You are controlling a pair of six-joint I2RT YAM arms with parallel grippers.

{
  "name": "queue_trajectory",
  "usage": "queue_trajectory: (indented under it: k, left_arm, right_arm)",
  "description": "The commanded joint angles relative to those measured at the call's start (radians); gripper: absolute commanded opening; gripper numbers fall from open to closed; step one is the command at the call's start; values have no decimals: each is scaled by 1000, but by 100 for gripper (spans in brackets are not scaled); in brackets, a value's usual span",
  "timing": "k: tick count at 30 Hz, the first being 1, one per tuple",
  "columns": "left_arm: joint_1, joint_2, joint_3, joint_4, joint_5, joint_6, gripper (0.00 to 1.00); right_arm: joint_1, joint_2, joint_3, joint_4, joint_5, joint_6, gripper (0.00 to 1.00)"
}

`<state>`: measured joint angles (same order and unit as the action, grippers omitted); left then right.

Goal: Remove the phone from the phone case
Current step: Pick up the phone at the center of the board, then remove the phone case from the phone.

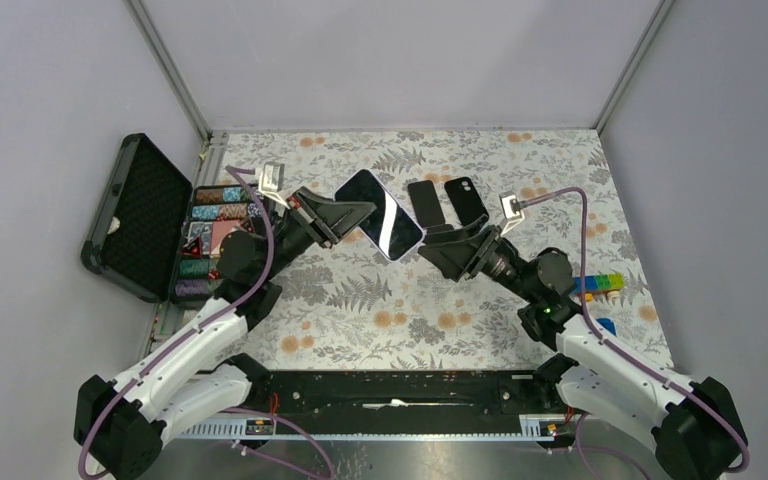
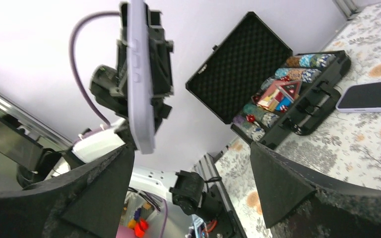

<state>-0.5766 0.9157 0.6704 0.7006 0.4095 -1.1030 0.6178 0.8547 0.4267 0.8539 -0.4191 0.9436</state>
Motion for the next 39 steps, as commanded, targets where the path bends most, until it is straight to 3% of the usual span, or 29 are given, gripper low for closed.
queue_trajectory:
  k: [1,7,11,17,30,33,37,39]
  left_arm:
    - [4,-78,-64,181,-160,-57,0]
    - [4,-108,-108,199,-189,-88,0]
    - [4,-110,-88,194,-185,-81,0]
    - [4,-116,-107,212,-195,-100,0]
    - [4,-101,-111,263,-174,-139,0]
    - [4,-91,-110,262,-172,-142,0]
    - [5,-85,-114,257,-178,-143,0]
    - [5,-81,-111,258,-180,-143,0]
  right_arm:
    - [-5,26,29,209,21,95,92]
    - [-3,114,57,295,-4,154,98]
    - [-1,186,72,376,15,225,95]
    - [1,251,83,493,55,319,63]
    - [4,248,101,439,11,307,51]
    - [5,253,95,445,15,299,51]
    - [5,259,93,523,3,312,73]
    - [5,252,96,533,-5,309,75]
